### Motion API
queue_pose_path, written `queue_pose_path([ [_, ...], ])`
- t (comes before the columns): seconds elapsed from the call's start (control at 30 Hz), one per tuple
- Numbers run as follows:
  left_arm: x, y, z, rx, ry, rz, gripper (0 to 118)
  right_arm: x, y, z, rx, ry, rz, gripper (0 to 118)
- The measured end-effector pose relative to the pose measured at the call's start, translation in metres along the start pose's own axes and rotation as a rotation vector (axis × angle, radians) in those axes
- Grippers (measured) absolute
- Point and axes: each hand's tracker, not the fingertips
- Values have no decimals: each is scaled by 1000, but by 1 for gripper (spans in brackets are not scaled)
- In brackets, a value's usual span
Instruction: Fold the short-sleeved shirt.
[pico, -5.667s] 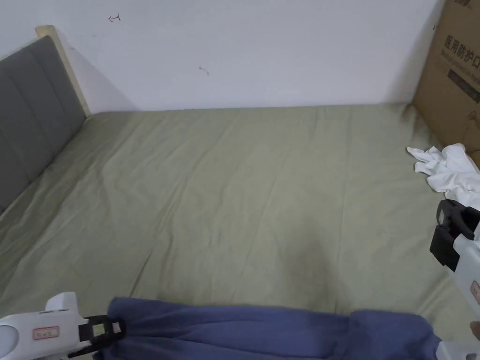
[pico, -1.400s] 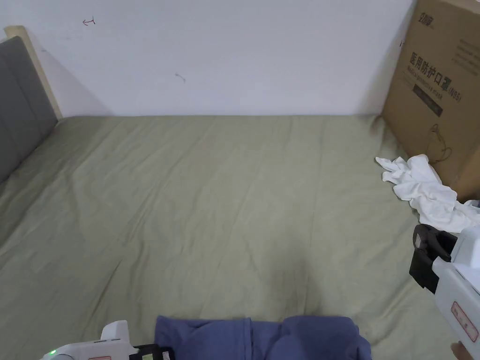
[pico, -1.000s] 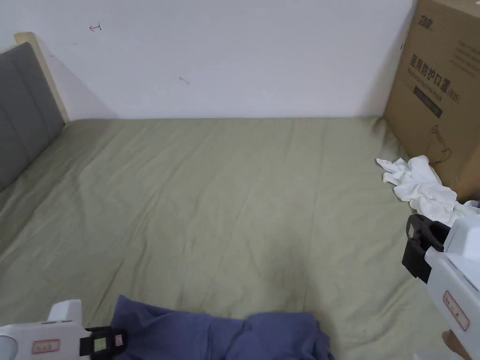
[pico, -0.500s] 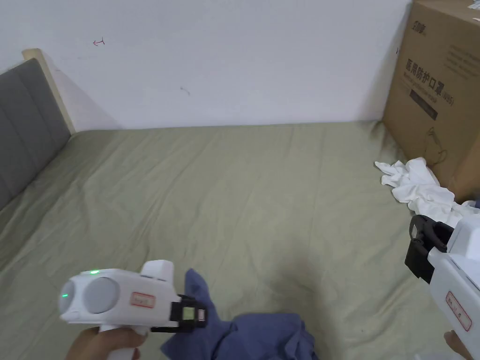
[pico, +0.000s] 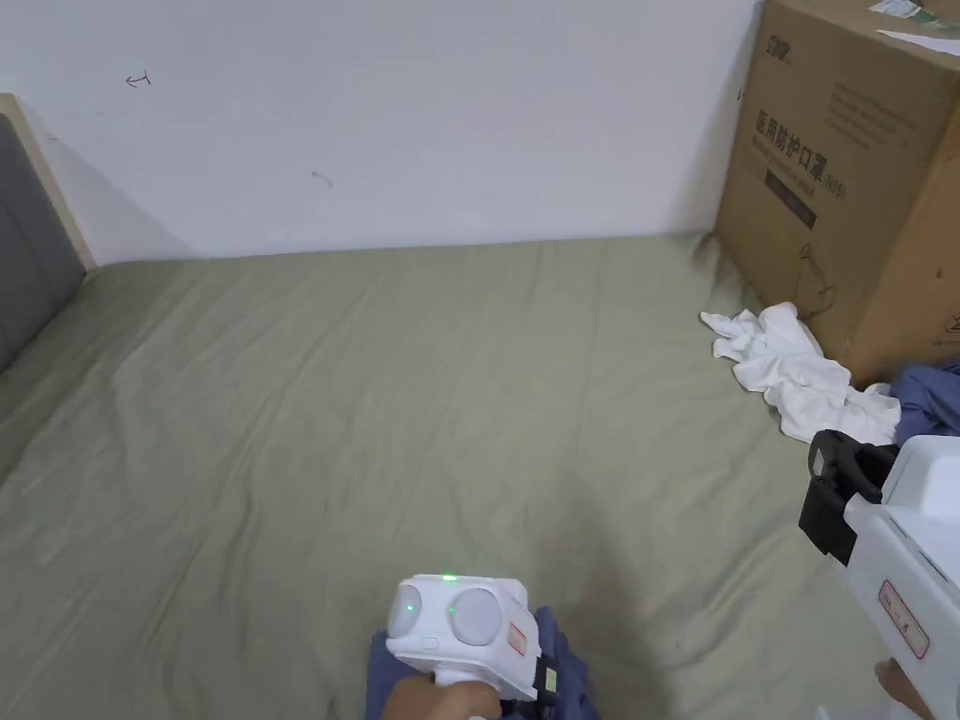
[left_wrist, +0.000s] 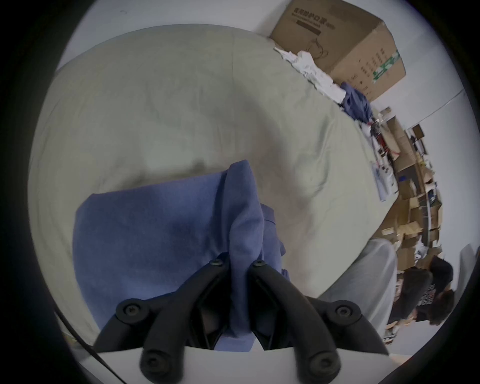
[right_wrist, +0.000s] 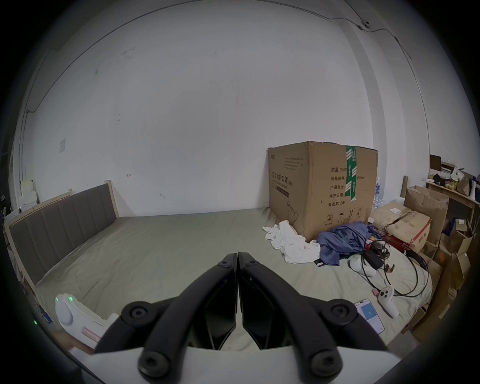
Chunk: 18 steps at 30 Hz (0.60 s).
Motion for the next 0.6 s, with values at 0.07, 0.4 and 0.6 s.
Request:
queue_pose_path([
  [0.07,10,-3,-5,12,17,-40,40,6,-4,-2,-3,-4,0,0],
  [0.4,-7,-18,95,347,-98,-69,84,12,2,1,9,-13,-2,0],
  [0.6,-45,-34,121,574,72,-96,84,6,5,2,20,-2,-2,0],
])
